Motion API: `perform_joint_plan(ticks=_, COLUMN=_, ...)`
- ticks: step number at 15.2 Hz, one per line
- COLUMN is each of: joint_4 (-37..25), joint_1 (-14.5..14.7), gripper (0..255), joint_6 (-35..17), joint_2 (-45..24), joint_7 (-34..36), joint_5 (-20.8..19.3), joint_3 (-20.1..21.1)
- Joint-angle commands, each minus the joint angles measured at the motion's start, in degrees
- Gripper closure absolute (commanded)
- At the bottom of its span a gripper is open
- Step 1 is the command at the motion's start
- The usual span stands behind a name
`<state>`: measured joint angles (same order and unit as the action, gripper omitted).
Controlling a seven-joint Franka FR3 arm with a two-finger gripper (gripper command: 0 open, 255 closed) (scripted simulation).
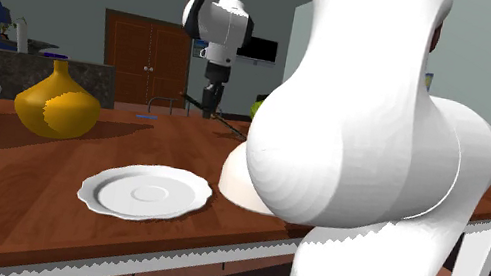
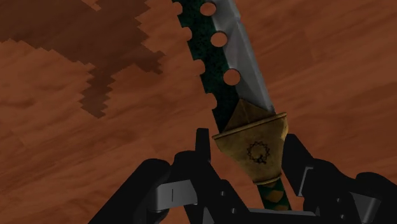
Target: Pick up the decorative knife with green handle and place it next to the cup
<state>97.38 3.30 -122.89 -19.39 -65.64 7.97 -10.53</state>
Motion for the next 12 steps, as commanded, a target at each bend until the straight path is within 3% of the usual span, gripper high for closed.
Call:
perform_joint_plan(ticks=1, joint_4=-0.6, joint_1=0.0, gripper=255, joint_6=1.3, joint_2=0.7, joint_7=0.1, joint_5=-0.2, joint_3=-0.1)
perform_joint_plan(ticks=12, joint_4=-6.6, joint_1=0.0, gripper=255, joint_6=9.0, joint_2=2.5, joint_7=0.9, joint_5=-0.9, joint_3=-0.4)
